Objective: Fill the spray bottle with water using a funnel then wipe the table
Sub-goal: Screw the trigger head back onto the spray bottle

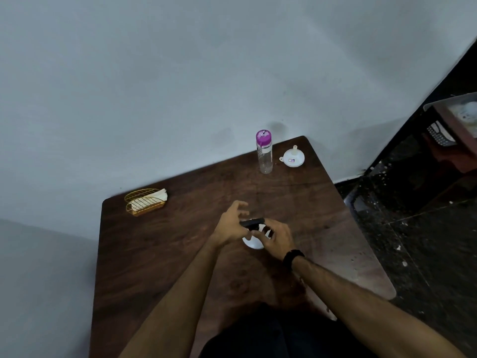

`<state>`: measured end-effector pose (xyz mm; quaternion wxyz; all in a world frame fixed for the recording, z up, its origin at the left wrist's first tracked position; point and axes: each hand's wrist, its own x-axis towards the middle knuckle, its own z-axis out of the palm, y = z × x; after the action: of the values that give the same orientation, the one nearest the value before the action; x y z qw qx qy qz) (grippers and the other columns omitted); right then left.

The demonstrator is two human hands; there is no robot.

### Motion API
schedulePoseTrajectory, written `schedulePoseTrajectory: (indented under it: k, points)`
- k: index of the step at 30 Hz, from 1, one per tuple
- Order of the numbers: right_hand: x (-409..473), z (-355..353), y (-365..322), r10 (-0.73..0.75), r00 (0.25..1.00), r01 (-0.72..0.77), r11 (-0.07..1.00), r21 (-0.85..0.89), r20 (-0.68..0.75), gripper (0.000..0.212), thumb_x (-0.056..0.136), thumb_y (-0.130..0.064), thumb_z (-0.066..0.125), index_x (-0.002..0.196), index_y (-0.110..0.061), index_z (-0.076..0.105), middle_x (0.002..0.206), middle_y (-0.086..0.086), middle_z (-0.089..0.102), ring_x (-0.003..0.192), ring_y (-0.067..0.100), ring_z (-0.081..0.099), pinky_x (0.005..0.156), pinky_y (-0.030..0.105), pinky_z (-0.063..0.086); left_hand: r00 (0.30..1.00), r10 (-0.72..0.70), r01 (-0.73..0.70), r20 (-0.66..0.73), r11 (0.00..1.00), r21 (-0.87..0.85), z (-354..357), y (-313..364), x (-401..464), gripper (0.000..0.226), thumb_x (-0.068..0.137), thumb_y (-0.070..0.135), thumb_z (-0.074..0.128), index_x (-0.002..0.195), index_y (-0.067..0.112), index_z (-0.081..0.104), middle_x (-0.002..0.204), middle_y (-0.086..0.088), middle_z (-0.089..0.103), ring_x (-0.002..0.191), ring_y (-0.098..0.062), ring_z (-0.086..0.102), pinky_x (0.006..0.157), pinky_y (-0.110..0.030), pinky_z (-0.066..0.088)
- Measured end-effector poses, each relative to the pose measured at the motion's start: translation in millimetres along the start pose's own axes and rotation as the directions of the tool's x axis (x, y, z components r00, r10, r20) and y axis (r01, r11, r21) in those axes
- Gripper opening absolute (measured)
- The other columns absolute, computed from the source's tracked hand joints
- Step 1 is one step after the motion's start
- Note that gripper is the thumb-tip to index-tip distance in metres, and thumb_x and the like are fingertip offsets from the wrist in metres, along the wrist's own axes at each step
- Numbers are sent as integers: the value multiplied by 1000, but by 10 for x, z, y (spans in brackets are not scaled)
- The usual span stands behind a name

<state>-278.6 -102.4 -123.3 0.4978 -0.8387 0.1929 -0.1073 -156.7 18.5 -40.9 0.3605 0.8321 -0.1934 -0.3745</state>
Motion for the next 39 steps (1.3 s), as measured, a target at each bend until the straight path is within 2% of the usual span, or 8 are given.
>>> schedulePoseTrajectory:
  k: [6,9,14,17,20,26,34,39]
  points:
    - [46,-61,-56,16,998,-19,998,52,65,17,82,-44,73,93,-41,60,87,-19,65,79,-2,61,64,16,47,987,-108,155,115,811,-565,-73,-425,-181,80,70,-35,50,138,8,49,137,-5,57,119,-13,60,80,-29,59]
    - [66,-70,-99,34,995,-42,995,89,90,22,82,-37,75,86,-44,55,84,-19,63,78,0,60,66,18,46,972,-199,233,123,861,-452,57,-672,-222,85,68,-38,52,138,10,48,135,0,56,119,-13,57,62,-24,58]
    - [73,-30,-109,45,994,-53,995,84,96,24,80,-38,76,95,-36,57,94,-19,64,83,2,61,71,24,50,999,-37,42,25,976,-216,413,-741,-192,65,84,-12,67,142,5,44,136,-6,55,114,-10,58,86,-13,49]
    - [111,-17,-130,-1,993,-4,999,48,116,32,84,-38,73,114,-38,62,108,-16,65,97,9,60,89,31,49,999,22,-21,-36,999,40,555,-721,-26,60,89,18,72,143,10,46,141,-1,51,128,-18,51,103,-28,44]
    - [115,-17,-120,20,992,-24,999,26,122,27,83,-38,74,109,-35,66,101,-17,64,97,12,60,92,37,48,994,7,3,-111,996,87,621,-704,10,47,94,24,64,138,15,53,137,-5,58,126,-25,56,99,-37,45]
    - [15,128,-260,227,973,-222,970,96,-51,46,67,-53,83,79,-26,48,76,-12,61,66,2,58,60,21,47,976,-51,87,-211,983,162,673,-611,-85,41,96,27,57,135,30,50,126,0,65,116,-26,62,85,-39,48]
    - [-14,10,-221,80,993,-83,996,24,86,43,85,-38,72,125,-32,58,116,-8,64,99,12,62,84,29,49,979,-68,106,-190,974,200,666,-557,-119,40,98,32,52,138,33,50,143,4,54,124,-26,57,92,-43,47]
    - [-31,18,-260,159,987,-159,987,38,-2,26,77,-36,80,91,-25,61,86,-16,63,76,1,57,69,19,43,976,-77,118,-201,972,201,666,-494,-157,46,99,27,52,144,31,46,154,7,41,130,-26,52,96,-42,44]
